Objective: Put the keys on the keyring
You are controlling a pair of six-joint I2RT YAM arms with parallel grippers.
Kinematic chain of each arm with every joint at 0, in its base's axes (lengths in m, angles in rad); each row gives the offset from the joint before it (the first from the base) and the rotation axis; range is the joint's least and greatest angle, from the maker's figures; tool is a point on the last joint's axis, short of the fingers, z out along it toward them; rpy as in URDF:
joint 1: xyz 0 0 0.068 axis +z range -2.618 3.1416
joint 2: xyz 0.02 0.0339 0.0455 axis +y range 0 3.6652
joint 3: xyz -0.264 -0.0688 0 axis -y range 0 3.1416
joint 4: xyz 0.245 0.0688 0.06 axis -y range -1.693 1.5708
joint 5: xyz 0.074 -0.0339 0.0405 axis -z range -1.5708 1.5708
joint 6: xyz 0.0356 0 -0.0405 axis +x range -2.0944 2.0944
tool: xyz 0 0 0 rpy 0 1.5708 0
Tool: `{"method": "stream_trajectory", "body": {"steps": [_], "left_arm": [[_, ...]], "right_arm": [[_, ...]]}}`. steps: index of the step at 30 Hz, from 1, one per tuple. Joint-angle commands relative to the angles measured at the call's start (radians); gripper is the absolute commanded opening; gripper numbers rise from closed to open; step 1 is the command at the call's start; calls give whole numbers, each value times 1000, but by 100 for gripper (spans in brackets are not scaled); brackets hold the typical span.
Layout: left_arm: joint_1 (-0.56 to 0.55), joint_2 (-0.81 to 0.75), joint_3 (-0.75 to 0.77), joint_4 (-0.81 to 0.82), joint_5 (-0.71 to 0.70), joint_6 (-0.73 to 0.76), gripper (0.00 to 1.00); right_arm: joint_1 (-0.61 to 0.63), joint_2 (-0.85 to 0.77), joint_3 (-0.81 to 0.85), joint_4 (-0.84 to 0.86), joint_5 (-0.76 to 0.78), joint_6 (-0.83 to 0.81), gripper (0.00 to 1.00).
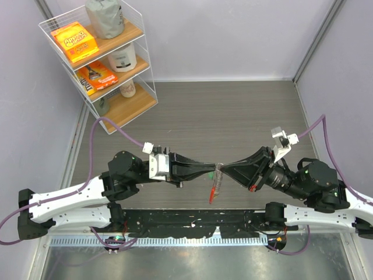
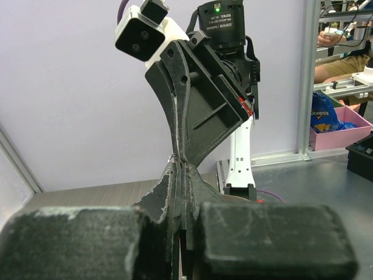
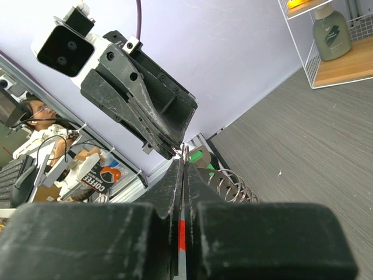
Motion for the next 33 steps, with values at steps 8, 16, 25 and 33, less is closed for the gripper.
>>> {"method": "stream_trajectory", "body": {"steps": [8, 16, 25, 33], "left_arm": [[-2, -16, 42, 7, -3, 20, 0], [-4, -21, 45, 1, -8, 31, 0], [-2, -12, 70, -65, 104, 49, 0], [-4, -15, 116, -240, 361, 59, 0]], "right_arm": [[-1, -2, 43, 30, -21, 16, 6], [-1, 24, 65, -21, -69, 32, 5], [-1, 36, 63, -70, -129, 75, 5], [-1, 90, 69, -97, -273, 119, 6]]}}
